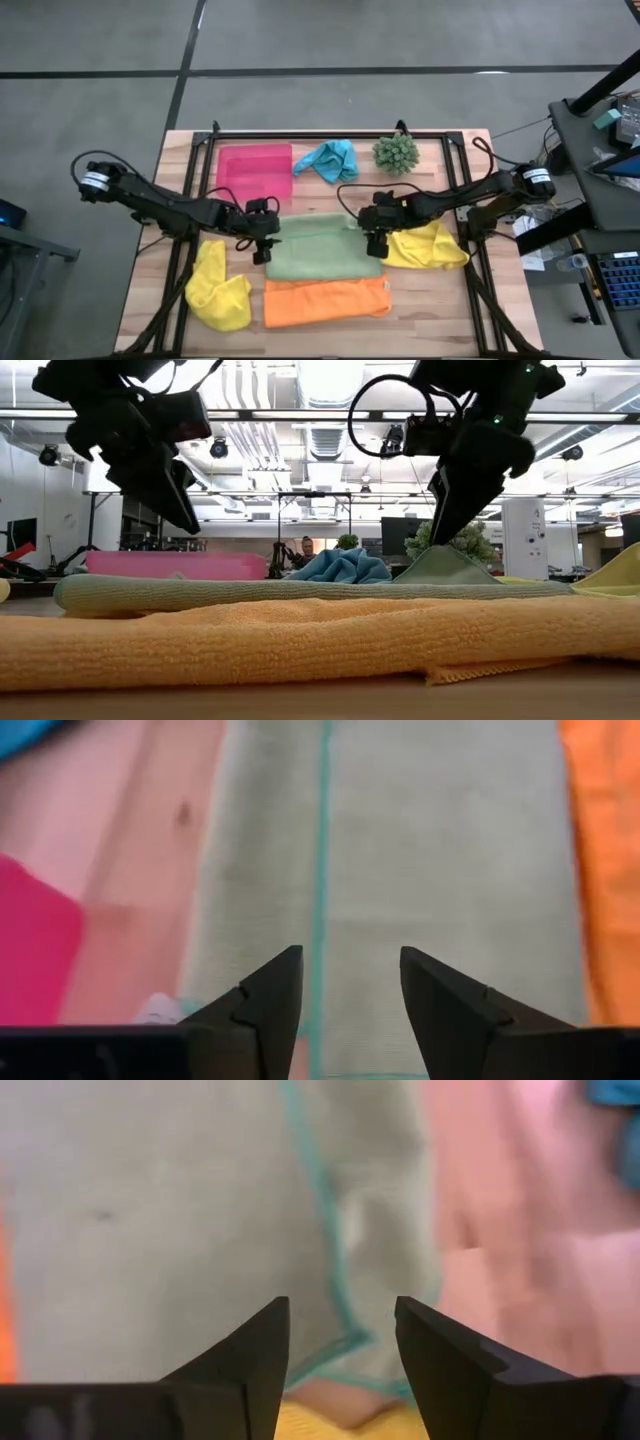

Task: Fold microfiber towels
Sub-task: Fold the green towel

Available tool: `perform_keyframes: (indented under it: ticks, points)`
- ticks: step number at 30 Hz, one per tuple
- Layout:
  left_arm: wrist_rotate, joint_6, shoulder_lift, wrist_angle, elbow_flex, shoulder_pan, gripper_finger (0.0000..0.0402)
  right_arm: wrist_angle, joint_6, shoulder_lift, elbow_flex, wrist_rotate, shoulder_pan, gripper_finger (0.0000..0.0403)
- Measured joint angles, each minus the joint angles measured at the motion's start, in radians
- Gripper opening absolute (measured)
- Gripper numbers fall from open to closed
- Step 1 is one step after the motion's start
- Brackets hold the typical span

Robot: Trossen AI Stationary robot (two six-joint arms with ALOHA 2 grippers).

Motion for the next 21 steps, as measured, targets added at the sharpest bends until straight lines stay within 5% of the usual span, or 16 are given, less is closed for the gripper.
perform_keyframes:
  ticks: [6, 14, 21]
  points:
    - [-0.088, 0.088, 0.034, 0.125, -0.002, 0.042, 0.0155, 0.012, -0.015, 0.008, -0.006, 0.09, -0.034, 0.0164]
    - [-0.089, 0.137, 0.135, 0.211, -0.015, 0.088, 0.0155, 0.217, -0.035, 0.01, -0.084, 0.089, -0.099, 0.0166]
    - [-0.085, 0.129, 0.214, 0.206, -0.011, 0.085, 0.0155, 0.229, -0.058, 0.008, -0.197, 0.033, -0.156, 0.0161]
